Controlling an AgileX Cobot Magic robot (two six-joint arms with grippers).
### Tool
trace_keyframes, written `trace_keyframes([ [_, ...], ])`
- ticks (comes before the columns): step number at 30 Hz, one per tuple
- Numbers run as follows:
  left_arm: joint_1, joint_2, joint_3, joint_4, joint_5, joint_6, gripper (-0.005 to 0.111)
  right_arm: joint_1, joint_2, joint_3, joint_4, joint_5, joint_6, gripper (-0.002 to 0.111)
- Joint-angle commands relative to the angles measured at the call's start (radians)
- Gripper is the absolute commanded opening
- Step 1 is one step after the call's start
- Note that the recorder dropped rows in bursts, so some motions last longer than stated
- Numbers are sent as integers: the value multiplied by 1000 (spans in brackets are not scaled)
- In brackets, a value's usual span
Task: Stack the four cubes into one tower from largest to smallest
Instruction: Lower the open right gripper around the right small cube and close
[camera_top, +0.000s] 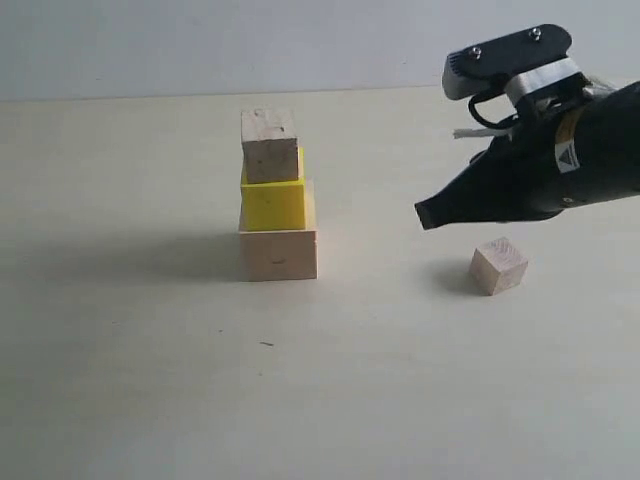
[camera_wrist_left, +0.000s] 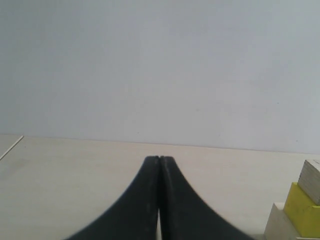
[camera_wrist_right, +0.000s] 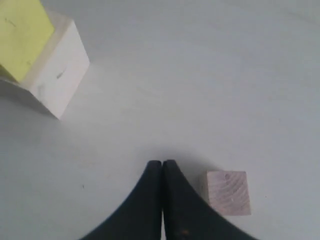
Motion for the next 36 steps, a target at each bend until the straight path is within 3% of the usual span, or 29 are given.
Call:
trace_keyframes([
  [1, -7, -6, 4, -4, 4, 3, 0, -84, 31, -65, -83, 10, 57, 0],
  [10, -7, -6, 4, -4, 9, 3, 0, -290, 35, -68, -152, 49, 99, 0],
  [20, -7, -6, 4, -6, 7, 3, 0, -295, 141, -68, 205, 62, -327, 0],
  [23, -7, -6, 4, -6, 10, 3, 0, -295, 169, -68, 309, 78, -446, 10],
  [30, -7, -6, 4, -8, 10, 3, 0, -295, 215, -101, 409, 149, -568, 53],
  [36, -7, -6, 4, -8, 10, 3, 0, -295, 300, -221, 421, 287, -568, 58],
])
